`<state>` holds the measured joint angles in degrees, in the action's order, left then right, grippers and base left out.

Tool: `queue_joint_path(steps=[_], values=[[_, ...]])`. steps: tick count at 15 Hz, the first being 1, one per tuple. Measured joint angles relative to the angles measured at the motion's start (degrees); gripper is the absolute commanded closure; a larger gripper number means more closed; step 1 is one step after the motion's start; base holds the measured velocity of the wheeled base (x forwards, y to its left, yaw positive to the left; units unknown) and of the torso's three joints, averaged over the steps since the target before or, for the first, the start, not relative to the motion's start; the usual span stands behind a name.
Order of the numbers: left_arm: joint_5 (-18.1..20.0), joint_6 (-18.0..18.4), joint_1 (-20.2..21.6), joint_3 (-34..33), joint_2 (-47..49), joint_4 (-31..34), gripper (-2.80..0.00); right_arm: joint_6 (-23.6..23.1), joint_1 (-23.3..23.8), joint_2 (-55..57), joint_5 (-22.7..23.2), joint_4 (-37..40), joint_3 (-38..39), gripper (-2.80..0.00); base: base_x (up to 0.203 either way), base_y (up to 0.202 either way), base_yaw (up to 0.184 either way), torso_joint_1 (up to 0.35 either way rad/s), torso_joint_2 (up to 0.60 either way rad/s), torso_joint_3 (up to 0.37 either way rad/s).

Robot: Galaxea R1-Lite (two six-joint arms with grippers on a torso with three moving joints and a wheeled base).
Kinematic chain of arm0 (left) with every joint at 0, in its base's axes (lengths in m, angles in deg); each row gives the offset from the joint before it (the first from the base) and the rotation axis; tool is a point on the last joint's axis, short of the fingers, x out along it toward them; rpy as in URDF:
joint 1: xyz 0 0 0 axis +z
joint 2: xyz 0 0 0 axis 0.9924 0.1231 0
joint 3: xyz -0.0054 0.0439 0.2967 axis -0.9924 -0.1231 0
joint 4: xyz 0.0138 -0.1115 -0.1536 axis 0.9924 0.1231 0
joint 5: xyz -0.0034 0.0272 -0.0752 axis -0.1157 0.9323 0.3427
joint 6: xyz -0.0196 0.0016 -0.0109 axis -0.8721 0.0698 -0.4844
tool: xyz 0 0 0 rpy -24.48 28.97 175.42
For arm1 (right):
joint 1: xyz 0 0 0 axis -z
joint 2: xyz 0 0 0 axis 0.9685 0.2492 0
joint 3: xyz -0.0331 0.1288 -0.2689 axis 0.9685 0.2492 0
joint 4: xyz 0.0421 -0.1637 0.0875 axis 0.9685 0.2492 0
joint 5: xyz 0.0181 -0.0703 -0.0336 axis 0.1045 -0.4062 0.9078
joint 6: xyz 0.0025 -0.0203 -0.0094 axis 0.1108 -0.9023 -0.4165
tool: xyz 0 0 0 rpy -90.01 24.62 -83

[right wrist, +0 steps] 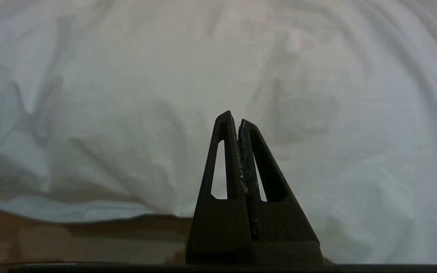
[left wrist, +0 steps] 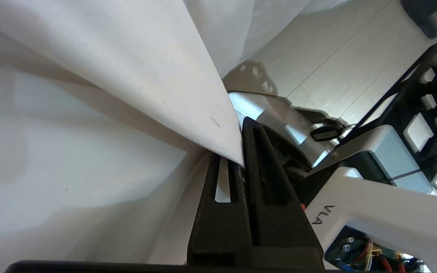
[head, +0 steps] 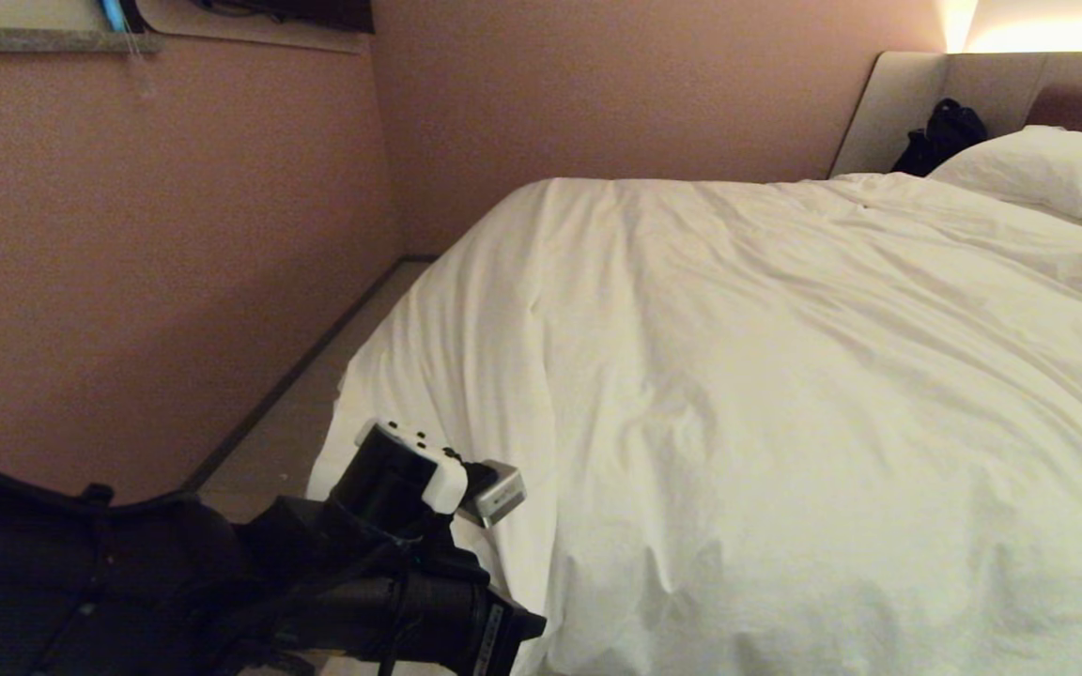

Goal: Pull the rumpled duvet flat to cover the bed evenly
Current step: Flatten the corners of the folded blanket

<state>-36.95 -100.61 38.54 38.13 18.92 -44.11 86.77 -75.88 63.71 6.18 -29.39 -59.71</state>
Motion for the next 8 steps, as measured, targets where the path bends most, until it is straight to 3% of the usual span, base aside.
queue_joint_path(steps=[8], values=[[-0.7, -0.4, -0.4, -0.1, 1.4, -1.2, 0.00, 0.0, 0.0, 0.0, 0.0, -0.1, 0.0, 0.00, 0.000, 0.000, 0.000, 0.000, 0.00, 0.000]])
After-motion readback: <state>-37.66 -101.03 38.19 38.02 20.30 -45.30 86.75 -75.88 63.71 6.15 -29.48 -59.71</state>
